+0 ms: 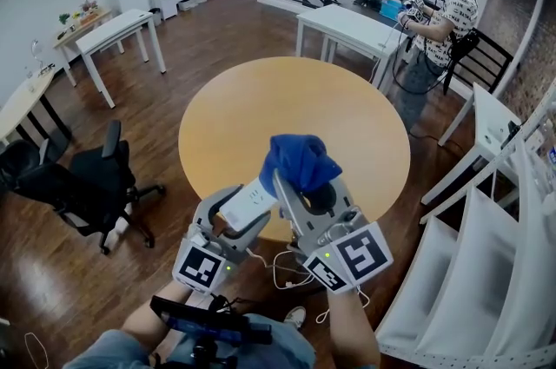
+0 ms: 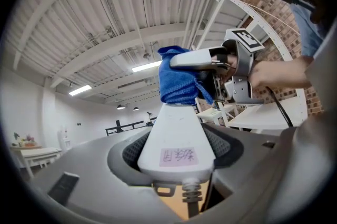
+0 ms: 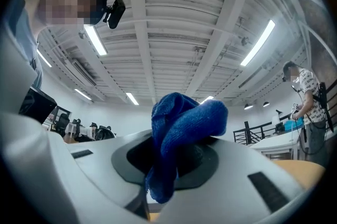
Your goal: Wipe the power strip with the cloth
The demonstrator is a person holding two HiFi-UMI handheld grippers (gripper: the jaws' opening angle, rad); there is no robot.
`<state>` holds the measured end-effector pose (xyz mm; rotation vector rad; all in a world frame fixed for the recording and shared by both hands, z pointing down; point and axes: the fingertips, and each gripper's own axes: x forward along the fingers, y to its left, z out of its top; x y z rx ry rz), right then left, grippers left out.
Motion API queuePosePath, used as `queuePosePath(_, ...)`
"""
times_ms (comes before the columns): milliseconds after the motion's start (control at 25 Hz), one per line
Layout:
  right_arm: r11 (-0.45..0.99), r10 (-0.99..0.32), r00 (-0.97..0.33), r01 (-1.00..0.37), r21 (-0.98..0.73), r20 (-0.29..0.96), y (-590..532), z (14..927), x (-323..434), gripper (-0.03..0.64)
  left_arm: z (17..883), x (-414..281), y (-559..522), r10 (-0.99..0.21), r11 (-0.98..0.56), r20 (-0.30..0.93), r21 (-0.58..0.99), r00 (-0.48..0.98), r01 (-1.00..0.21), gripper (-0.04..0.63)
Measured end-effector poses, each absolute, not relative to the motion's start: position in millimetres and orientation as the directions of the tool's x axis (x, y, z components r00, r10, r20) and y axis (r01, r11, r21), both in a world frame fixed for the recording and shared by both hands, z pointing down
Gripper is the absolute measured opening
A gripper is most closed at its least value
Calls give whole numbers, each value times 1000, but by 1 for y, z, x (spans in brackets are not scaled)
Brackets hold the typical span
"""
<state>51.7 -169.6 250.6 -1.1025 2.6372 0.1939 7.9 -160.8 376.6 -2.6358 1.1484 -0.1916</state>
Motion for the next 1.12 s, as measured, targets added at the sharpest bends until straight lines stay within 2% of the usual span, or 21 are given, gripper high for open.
queuePosePath(680, 607, -735, -576, -794, 33, -358, -200, 218, 102, 75, 373, -1, -156, -749, -636, 11, -288, 662, -716, 295)
queuePosePath(1120, 646, -700, -620, -762, 57, -354, -184, 220, 80, 75, 376, -2, -160, -760, -630, 35, -283, 649, -723, 295)
